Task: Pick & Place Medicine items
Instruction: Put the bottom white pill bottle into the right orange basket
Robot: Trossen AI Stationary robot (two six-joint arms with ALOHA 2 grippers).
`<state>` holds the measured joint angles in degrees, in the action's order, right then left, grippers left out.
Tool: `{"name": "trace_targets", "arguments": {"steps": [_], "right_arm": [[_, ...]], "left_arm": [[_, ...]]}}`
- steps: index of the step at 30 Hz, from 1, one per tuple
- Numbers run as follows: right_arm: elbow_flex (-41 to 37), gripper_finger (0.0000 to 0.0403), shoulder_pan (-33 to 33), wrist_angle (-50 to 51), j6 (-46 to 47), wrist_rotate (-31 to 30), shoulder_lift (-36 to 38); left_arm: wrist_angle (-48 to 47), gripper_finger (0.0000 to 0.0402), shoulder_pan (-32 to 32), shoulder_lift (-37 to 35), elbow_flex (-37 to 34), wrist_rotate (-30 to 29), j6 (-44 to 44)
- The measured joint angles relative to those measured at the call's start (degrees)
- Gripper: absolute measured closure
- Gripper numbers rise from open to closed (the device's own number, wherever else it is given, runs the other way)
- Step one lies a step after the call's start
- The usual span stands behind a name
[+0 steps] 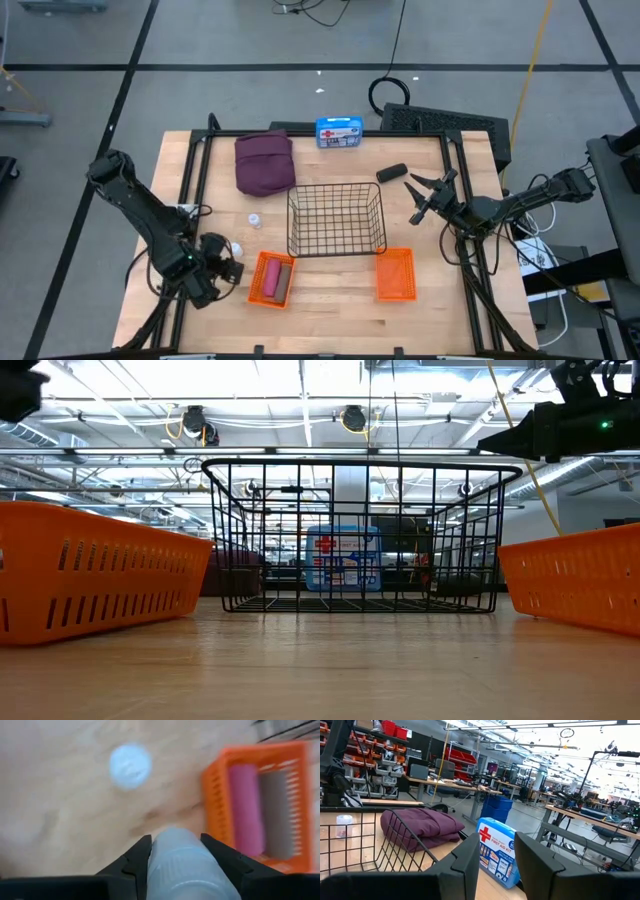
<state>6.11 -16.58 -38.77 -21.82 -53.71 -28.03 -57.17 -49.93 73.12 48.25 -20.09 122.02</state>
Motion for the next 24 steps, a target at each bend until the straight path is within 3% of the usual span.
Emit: {"name": "trace_targets", "arguments": {"steps": [3, 13, 24], "right_arm": [[0.00, 0.0293, -0.02, 0.00, 0.02, 0.00, 0.00], [0.00, 0.0293, 0.00, 0.00, 0.03, 0.00, -0.01], [0.00, 0.0293, -0.01, -0.01, 0.03, 0.00, -0.01]], "left_arm": [[0.39, 0.0254, 3.56, -0.13, 2.06, -2.61, -6.15], [2.53, 0.0247, 18.98, 0.02, 4.05, -2.13, -32.67], [11.51, 0.0249, 32.51, 0.02, 4.05, 2.29, -58.20]]}}
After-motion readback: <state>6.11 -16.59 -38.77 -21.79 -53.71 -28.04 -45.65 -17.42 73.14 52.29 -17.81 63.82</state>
